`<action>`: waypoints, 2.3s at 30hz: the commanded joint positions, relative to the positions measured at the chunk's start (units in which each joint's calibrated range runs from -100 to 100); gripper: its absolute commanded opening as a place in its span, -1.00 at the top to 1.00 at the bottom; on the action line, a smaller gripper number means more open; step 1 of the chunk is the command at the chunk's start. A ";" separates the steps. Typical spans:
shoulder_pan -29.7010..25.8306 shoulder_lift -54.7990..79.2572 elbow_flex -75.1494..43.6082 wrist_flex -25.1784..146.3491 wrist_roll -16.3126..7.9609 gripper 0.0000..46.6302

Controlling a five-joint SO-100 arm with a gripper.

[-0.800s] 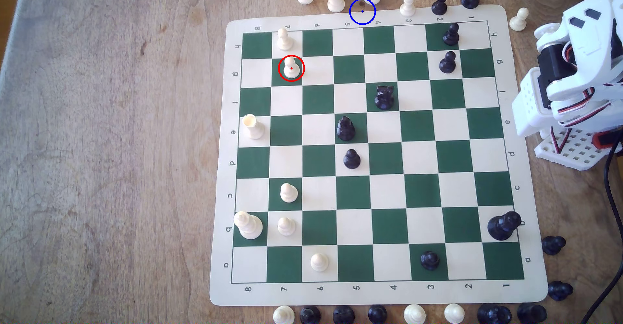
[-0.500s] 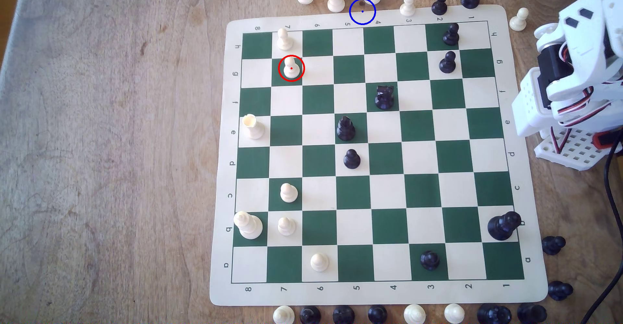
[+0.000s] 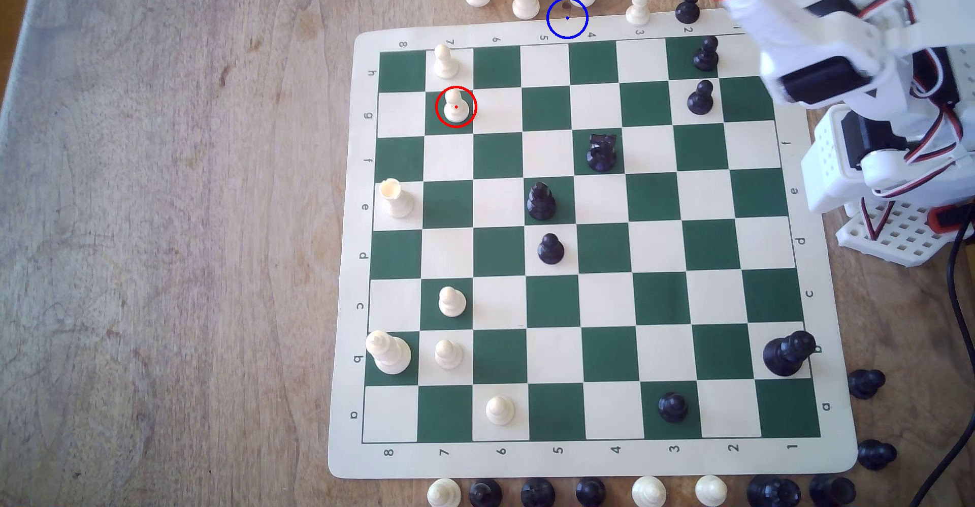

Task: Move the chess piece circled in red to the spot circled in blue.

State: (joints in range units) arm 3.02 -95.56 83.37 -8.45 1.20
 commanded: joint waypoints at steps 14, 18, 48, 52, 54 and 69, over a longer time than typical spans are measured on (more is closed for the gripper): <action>3.27 31.81 -34.87 45.87 -12.06 0.99; 3.90 40.89 -41.39 51.12 -12.06 0.86; 12.66 94.80 -71.31 51.44 -11.82 0.36; 12.97 97.68 -72.85 50.22 -11.82 0.37; 12.89 98.95 -74.21 49.97 -11.87 0.39; 12.27 107.78 -80.20 49.64 -11.72 0.39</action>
State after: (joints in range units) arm 15.71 12.69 8.27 42.31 -10.43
